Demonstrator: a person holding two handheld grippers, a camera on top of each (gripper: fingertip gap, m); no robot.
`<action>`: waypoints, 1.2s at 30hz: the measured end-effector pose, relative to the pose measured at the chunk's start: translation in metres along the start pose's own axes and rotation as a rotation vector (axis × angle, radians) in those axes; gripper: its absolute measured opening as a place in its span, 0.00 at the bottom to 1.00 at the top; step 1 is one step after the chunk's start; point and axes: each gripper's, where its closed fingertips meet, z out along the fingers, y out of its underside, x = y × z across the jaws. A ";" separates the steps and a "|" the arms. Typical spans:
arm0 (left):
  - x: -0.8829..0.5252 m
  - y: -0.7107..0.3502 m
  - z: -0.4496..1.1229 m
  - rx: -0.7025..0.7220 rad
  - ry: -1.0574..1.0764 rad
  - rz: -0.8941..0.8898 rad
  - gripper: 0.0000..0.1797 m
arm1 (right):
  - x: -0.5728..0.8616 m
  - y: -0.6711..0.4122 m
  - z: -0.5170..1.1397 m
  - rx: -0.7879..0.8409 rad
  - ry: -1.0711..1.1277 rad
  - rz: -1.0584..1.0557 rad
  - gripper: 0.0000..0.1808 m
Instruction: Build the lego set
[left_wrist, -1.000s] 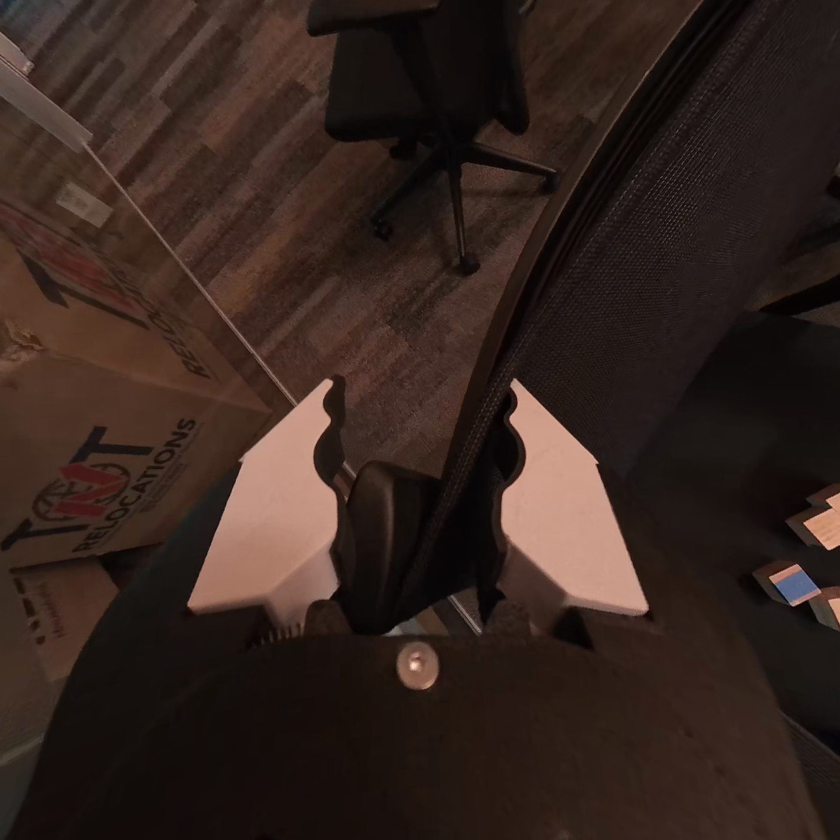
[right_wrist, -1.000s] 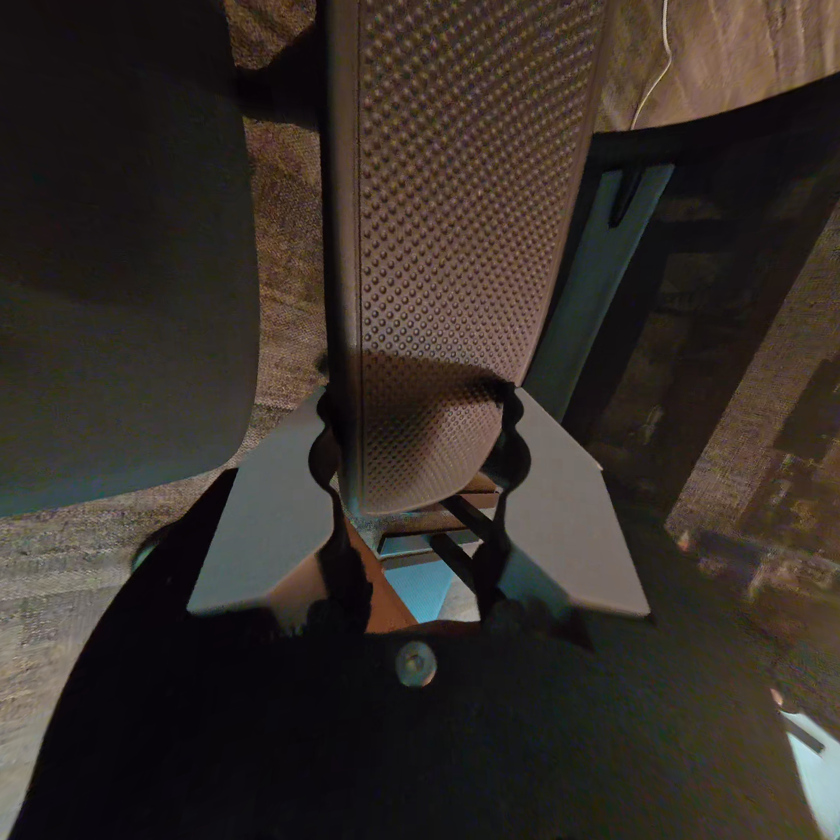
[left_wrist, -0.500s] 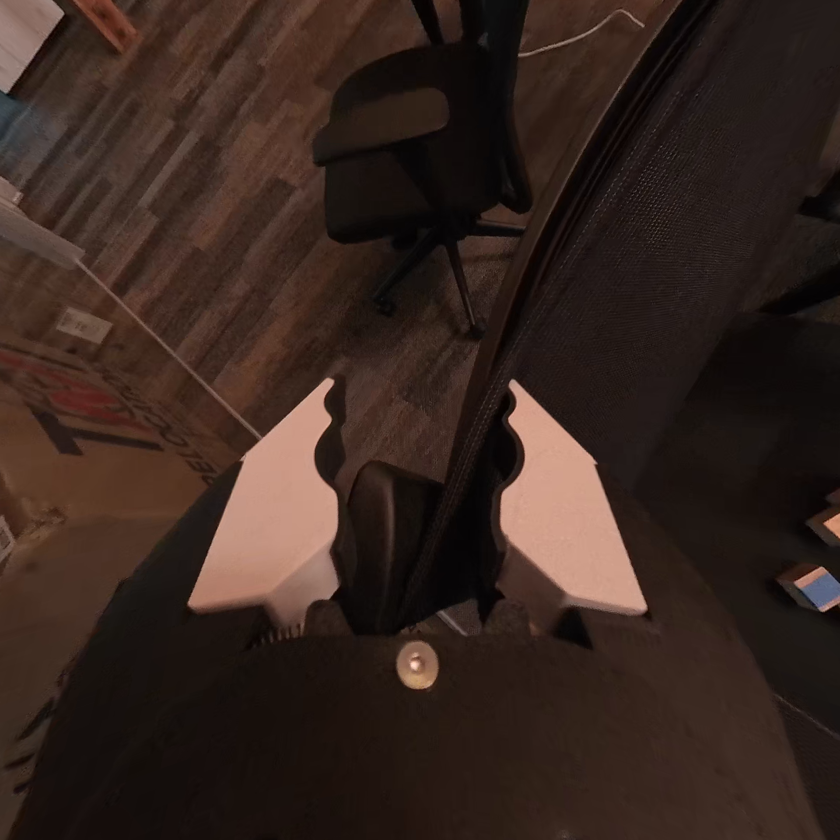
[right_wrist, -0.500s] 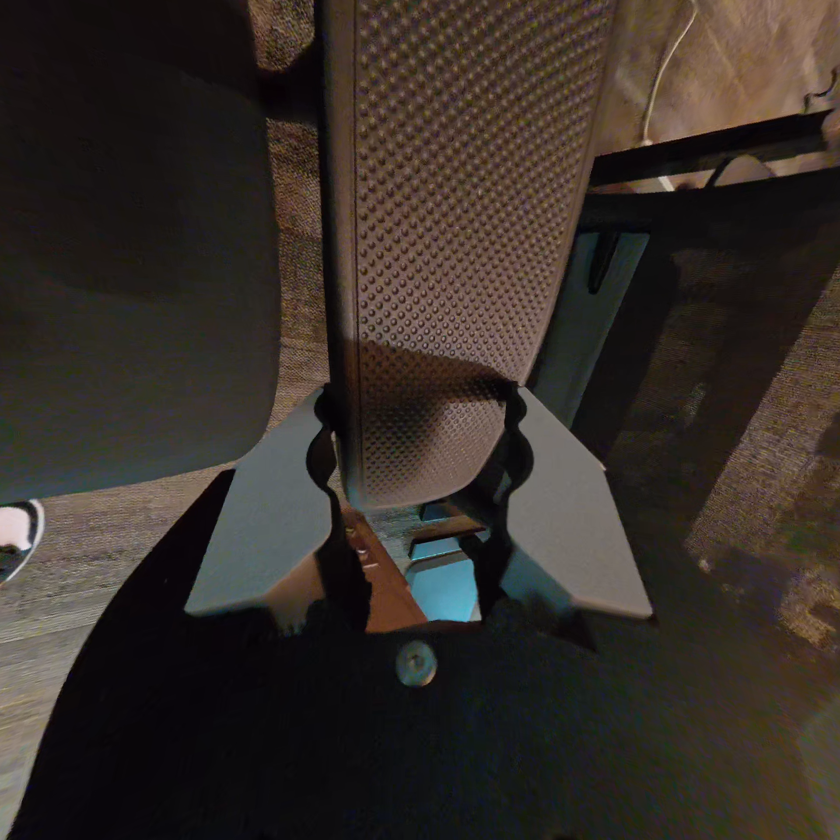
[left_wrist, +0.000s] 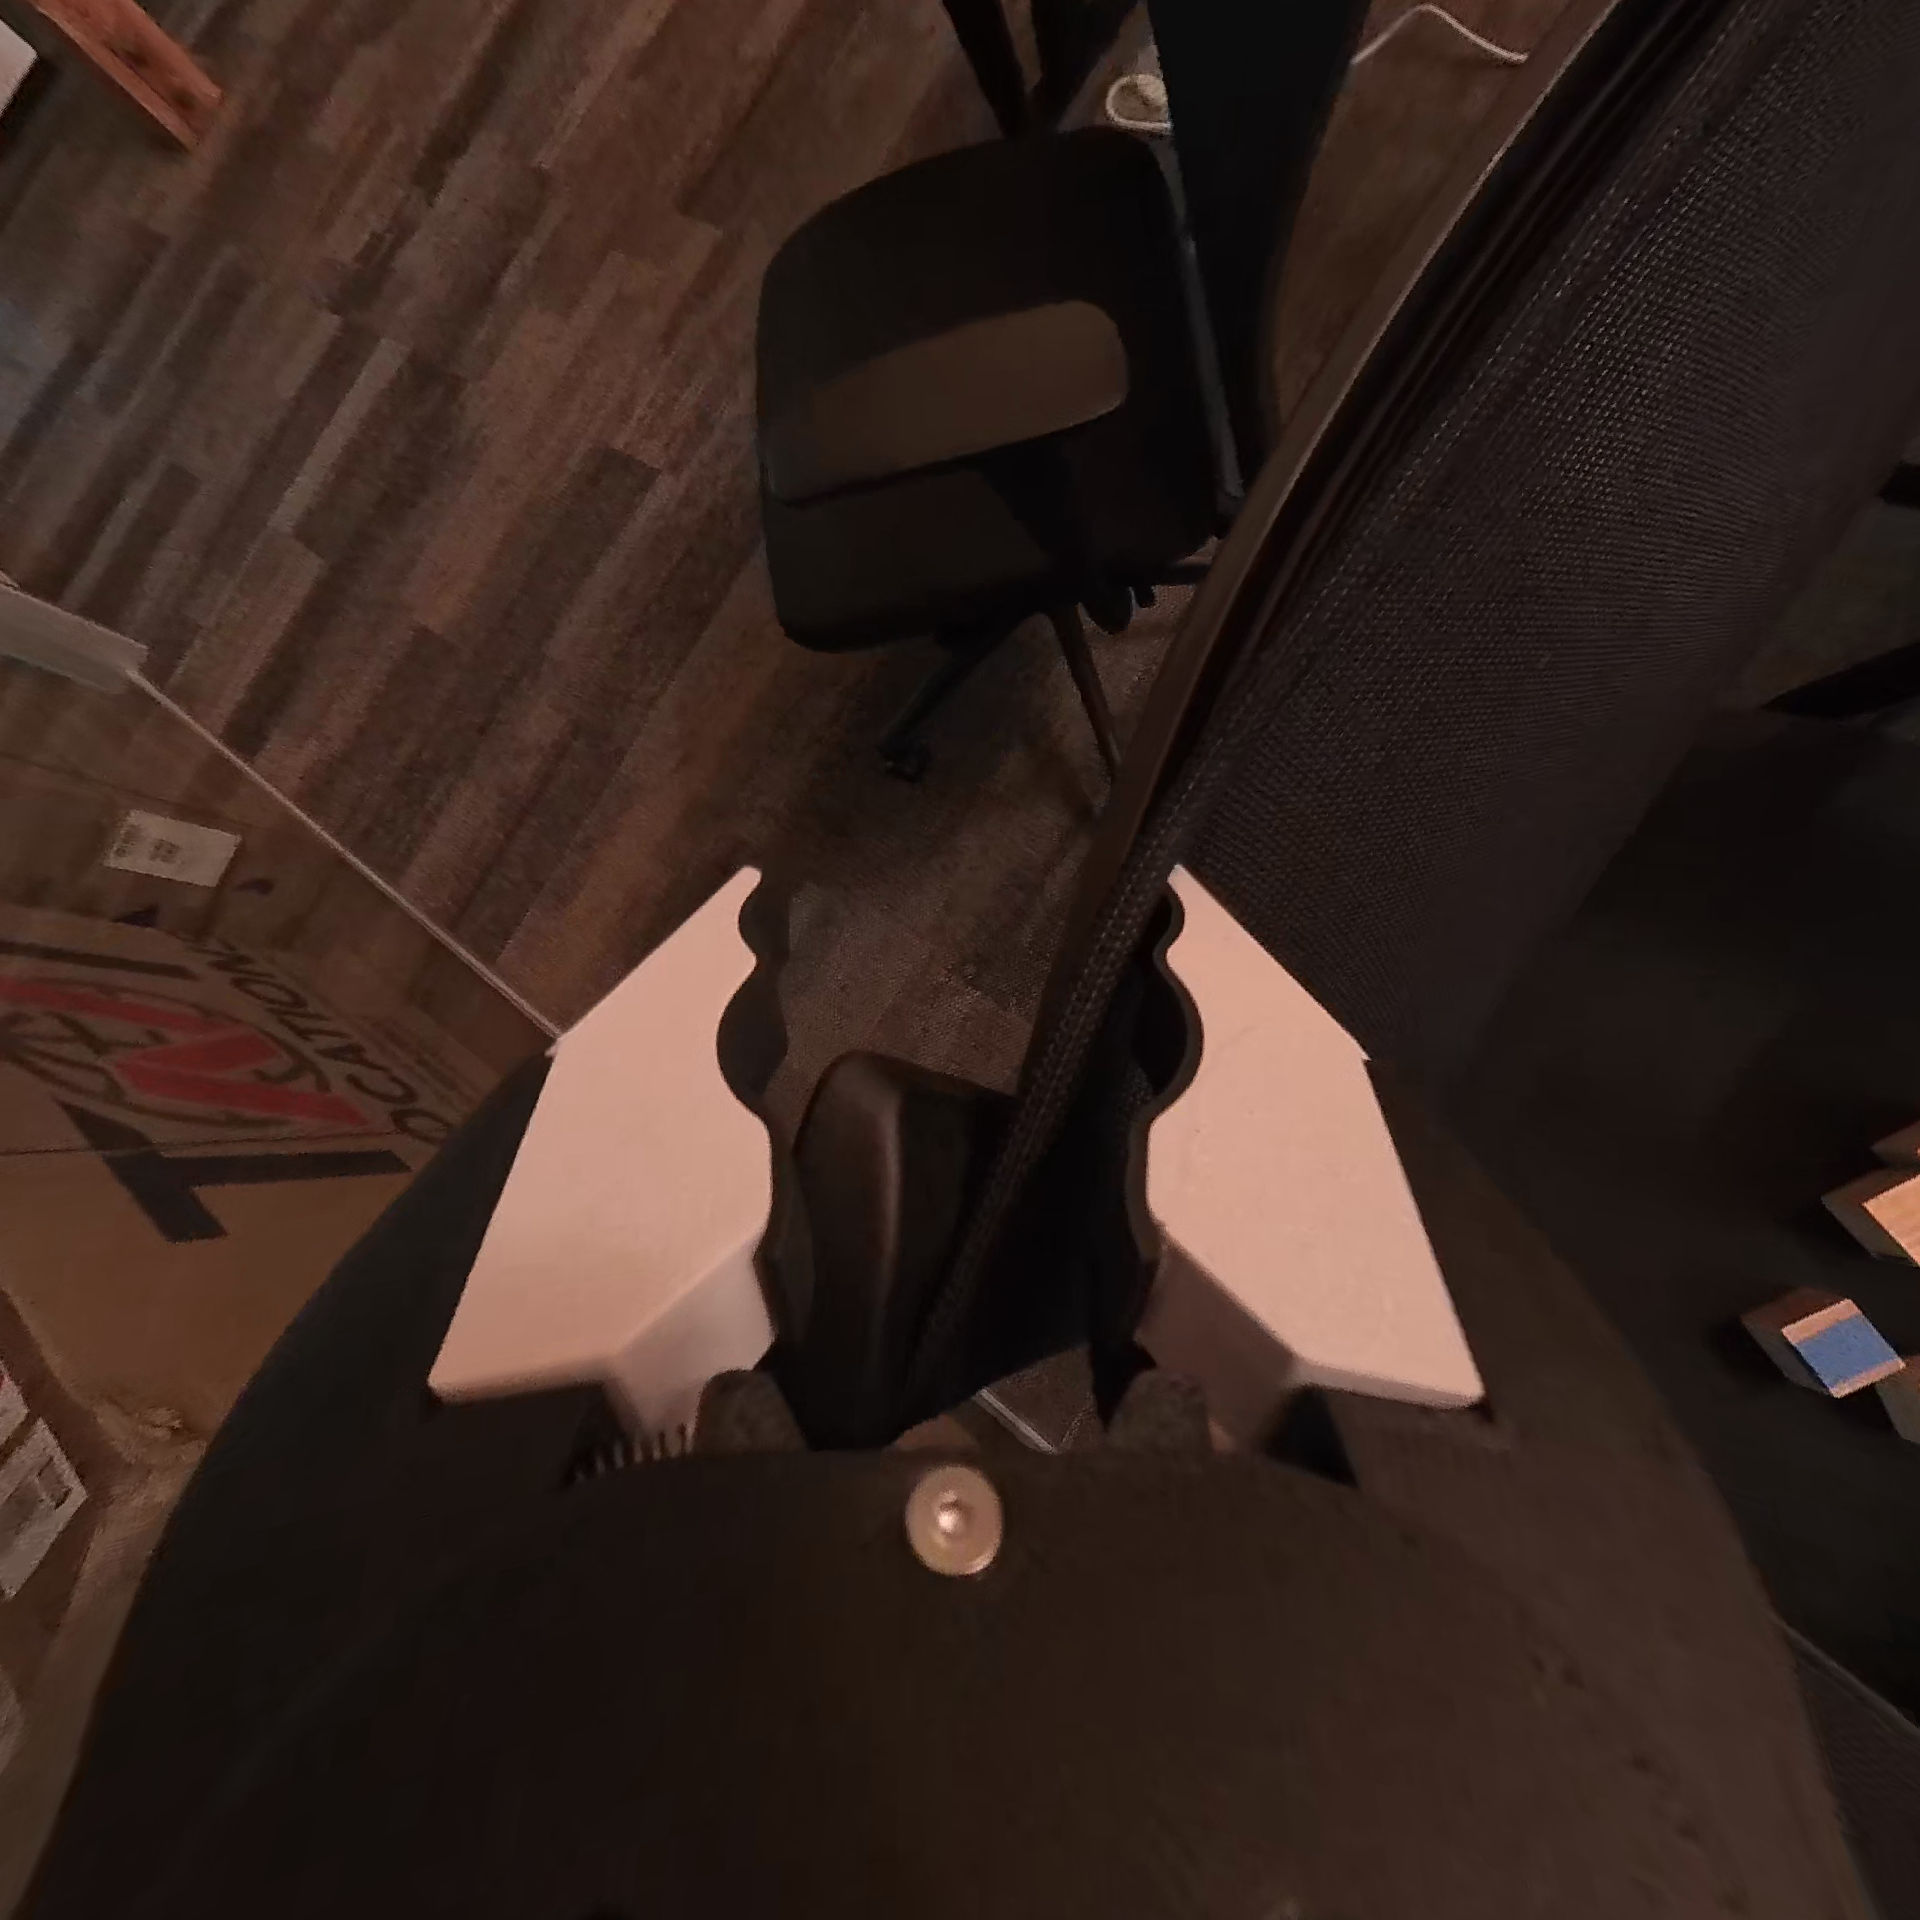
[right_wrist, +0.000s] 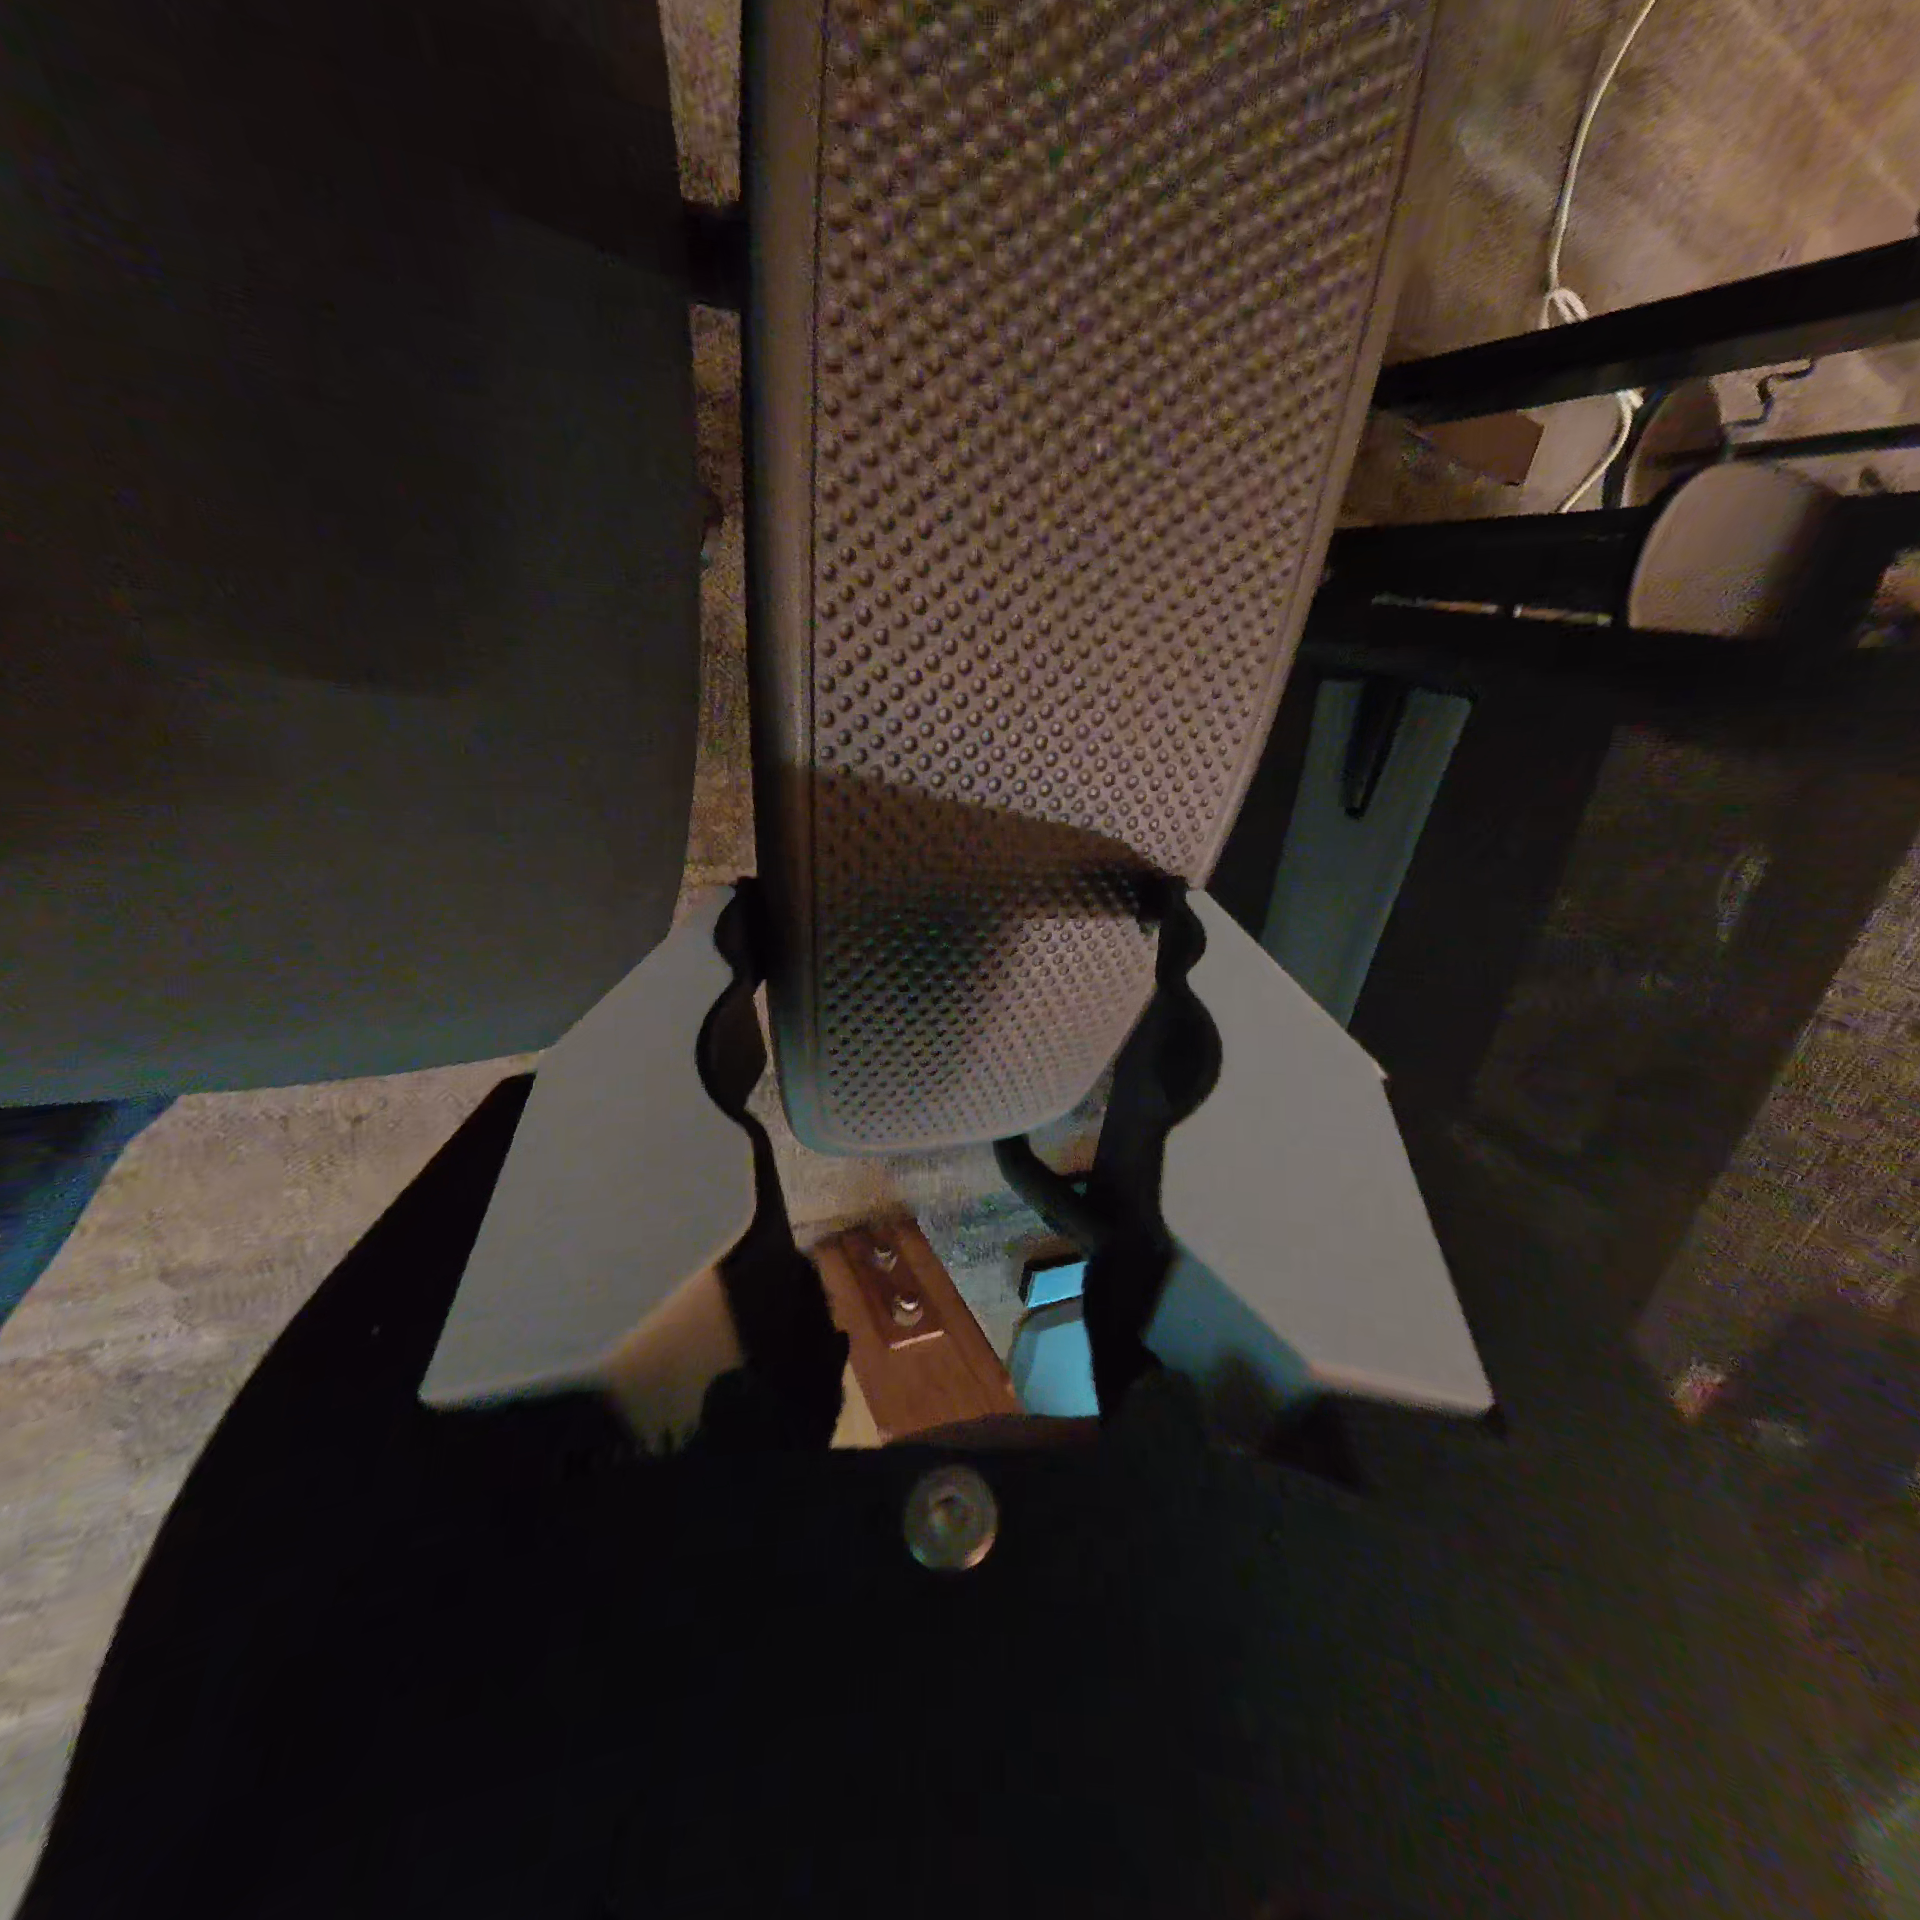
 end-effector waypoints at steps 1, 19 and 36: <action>-0.007 -0.004 0.007 -0.012 -0.001 -0.011 0.38 | 0.003 -0.009 0.003 0.011 0.002 0.004 0.42; -0.126 -0.084 0.100 -0.179 -0.225 -0.353 0.56 | 0.070 -0.135 0.019 0.282 -0.165 0.050 0.51; 0.342 -0.243 0.075 0.419 0.460 0.169 0.47 | 0.120 0.300 -0.105 0.561 -0.147 1.131 0.44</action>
